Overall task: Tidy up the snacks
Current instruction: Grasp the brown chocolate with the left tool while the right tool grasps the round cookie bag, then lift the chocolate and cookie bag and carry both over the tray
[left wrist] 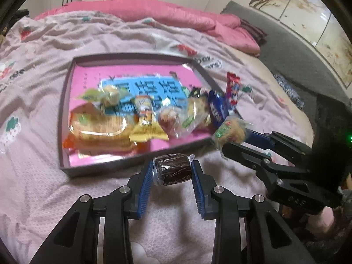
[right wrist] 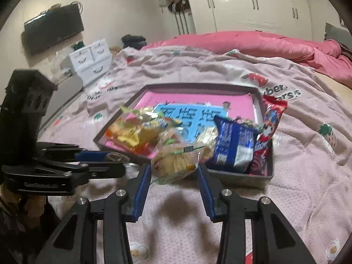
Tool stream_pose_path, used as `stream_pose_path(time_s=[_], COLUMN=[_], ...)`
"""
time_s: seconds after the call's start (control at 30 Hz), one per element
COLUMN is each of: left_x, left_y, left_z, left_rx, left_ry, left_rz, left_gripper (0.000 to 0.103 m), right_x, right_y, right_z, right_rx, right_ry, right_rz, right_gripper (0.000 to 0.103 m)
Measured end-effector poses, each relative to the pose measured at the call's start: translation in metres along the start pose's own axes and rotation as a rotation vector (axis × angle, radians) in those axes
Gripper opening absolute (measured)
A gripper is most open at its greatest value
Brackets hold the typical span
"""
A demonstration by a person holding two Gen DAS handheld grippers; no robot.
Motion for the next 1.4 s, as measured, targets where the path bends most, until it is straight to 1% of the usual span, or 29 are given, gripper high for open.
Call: stream_pose_path(time_s=[0.03, 0.1, 0.2, 0.4, 0.47, 0.53, 0.57, 0.7, 0.8, 0.9, 0.93, 0.97, 1.0, 1.03, 1.07, 1.23, 1.4], left_x=[0.002, 0.005, 0.005, 0.008, 0.009, 0.008, 0.008, 0.008, 0.01, 0.012, 0.012, 0.013, 0.014, 0.015, 0.016, 0.023, 0.029], left_y=[0.002, 0.006, 0.011, 0.014, 0.014, 0.014, 0.014, 0.015, 0.015, 0.016, 0.016, 0.017, 0.017, 0.018, 0.019, 0.024, 0.03], left_z=[0.0, 0.001, 0.005, 0.014, 0.014, 0.013, 0.013, 0.012, 0.012, 0.013, 0.013, 0.014, 0.015, 0.016, 0.016, 0.02, 0.028], left_rx=[0.0, -0.003, -0.004, 0.01, 0.009, 0.007, 0.005, 0.004, 0.0, 0.003, 0.004, 0.005, 0.007, 0.009, 0.01, 0.014, 0.031], left_ry=[0.001, 0.008, 0.02, 0.026, 0.022, 0.019, 0.018, 0.016, 0.02, 0.02, 0.021, 0.021, 0.021, 0.022, 0.021, 0.028, 0.039], left_rz=[-0.008, -0.022, -0.033, -0.043, -0.041, -0.041, -0.04, -0.041, -0.049, -0.054, -0.057, -0.059, -0.061, -0.065, -0.069, -0.093, -0.116], left_gripper=[0.036, 0.036, 0.036, 0.036, 0.036, 0.036, 0.036, 0.036, 0.036, 0.036, 0.036, 0.036, 0.036, 0.036, 0.036, 0.036, 0.036], right_x=[-0.001, -0.002, -0.008, -0.005, -0.003, -0.006, -0.008, -0.019, -0.026, -0.031, -0.031, -0.03, -0.029, -0.027, -0.024, -0.009, 0.01], right_y=[0.001, 0.003, 0.003, -0.005, -0.011, -0.02, -0.024, -0.035, -0.04, -0.047, -0.047, -0.046, -0.045, -0.043, -0.041, -0.029, -0.006], right_z=[-0.002, -0.004, -0.008, -0.004, -0.004, -0.004, -0.004, -0.002, 0.002, 0.004, 0.004, 0.003, 0.002, 0.002, 0.002, -0.001, -0.003], right_rx=[-0.006, -0.012, -0.008, -0.006, 0.001, 0.001, -0.001, 0.017, 0.041, 0.079, 0.085, 0.086, 0.081, 0.076, 0.071, 0.029, -0.013], right_ry=[0.0, -0.014, -0.033, 0.005, -0.005, -0.009, -0.013, -0.031, -0.038, -0.07, -0.076, -0.078, -0.072, -0.067, -0.063, -0.027, 0.013], right_rz=[0.0, -0.005, 0.016, 0.064, 0.088, 0.137, 0.156, 0.22, 0.248, 0.271, 0.269, 0.262, 0.253, 0.243, 0.232, 0.162, 0.036], right_gripper=[0.038, 0.038, 0.038, 0.038, 0.04, 0.051, 0.053, 0.054, 0.054, 0.054, 0.047, 0.042, 0.042, 0.036, 0.034, 0.034, 0.034])
Point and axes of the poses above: each gripper's, at about its wrist camera, not at the fingertips, and x roughly against the way its jaws point, z to its left, y to its top, the point moved 4 cm from there along -x, roughly the way its jaws point, and after that the axes turned 6 degrees about -y, right-handed, at the moved point
